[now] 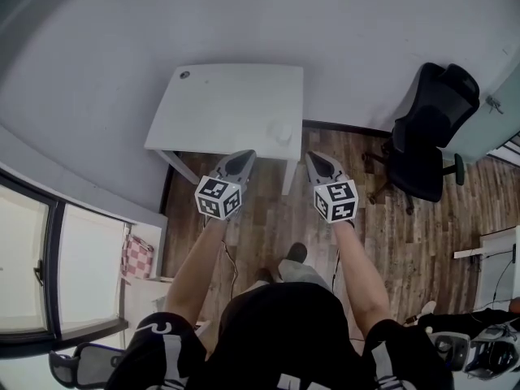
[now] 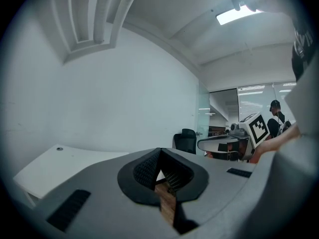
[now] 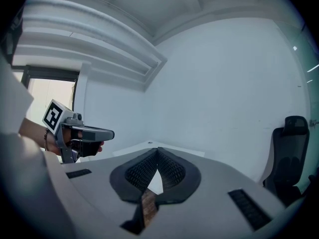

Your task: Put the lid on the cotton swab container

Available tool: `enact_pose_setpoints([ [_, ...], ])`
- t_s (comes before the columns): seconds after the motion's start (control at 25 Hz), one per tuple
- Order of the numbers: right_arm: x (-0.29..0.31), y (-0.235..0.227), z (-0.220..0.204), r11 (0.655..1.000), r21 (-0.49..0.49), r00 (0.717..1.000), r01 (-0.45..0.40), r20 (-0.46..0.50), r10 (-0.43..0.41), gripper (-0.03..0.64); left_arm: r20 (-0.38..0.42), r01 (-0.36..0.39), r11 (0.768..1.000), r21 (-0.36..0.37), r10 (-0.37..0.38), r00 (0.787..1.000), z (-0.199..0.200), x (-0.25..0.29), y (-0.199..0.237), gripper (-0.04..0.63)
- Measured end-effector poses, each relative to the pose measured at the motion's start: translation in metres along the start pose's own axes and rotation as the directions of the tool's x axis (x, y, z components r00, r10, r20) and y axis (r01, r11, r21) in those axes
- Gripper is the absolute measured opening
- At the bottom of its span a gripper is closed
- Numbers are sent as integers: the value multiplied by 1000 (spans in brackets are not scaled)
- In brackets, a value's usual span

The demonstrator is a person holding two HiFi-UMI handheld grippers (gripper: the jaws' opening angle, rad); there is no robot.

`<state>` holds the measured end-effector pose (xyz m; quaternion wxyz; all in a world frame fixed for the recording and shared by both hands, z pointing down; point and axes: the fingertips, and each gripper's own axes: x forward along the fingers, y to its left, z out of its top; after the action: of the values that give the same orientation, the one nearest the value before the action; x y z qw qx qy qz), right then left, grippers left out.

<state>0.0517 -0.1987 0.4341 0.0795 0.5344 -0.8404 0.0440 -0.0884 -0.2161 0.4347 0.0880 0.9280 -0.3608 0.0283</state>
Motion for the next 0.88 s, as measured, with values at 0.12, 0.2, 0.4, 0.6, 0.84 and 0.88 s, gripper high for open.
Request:
enact_pose_setpoints([
  [0.12,16,-11,1,1000,3,1000,-13,-1,13,14,-5,-8,1000,-2,8,1000,1,14,9,25],
  [0.2,26,-19,1,1000,8,1000,-19,-2,19,14,-8,-15,1000,-3,15,1000,2,23,15,25],
  [0.4,48,-36,7,999,19,999,-37,9,37,14,-8,-28,1000,-11,28,1000,7,48,27,25],
  [0.6,61,-53,10,998,26,999,-53,15,53,14,-9,-36,999,-4,36,999,14,70,31,25],
  [0.84,72,-76,7,998,36,998,-61,13,60,14,-23,-42,999,-4,42,999,15,92,33,25],
  [0.88,73,-80,7,997,39,998,-62,14,61,14,-26,-43,999,-4,43,999,15,96,32,25],
])
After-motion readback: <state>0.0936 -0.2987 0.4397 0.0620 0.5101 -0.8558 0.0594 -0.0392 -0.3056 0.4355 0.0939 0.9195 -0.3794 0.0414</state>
